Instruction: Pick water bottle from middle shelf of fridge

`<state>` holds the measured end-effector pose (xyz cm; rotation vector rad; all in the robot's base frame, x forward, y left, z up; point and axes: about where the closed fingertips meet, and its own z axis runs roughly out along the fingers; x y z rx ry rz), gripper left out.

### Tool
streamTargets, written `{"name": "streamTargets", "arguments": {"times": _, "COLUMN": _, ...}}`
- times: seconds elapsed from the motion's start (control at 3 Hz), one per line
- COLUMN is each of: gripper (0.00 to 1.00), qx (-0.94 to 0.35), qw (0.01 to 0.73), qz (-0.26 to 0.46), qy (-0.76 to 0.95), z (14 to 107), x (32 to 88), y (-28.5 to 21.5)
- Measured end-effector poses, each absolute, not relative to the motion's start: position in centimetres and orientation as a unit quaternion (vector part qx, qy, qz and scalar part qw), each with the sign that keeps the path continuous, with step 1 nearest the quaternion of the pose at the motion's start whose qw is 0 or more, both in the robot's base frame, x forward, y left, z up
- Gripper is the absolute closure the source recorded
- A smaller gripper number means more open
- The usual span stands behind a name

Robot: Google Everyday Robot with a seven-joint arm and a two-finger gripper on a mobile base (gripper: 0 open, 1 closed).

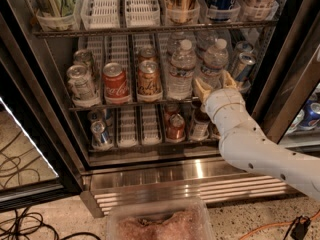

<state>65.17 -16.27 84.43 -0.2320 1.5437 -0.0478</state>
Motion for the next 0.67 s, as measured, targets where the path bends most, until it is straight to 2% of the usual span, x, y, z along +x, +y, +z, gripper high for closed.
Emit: {"name": "streamTargets", "arguments": {"times": 0.67, "gripper": 0.4, "qx": -0.116, "qw": 0.712, "qz": -0.016, "qy": 0.692, "z": 84.67, "x": 66.29, "y": -15.66}}
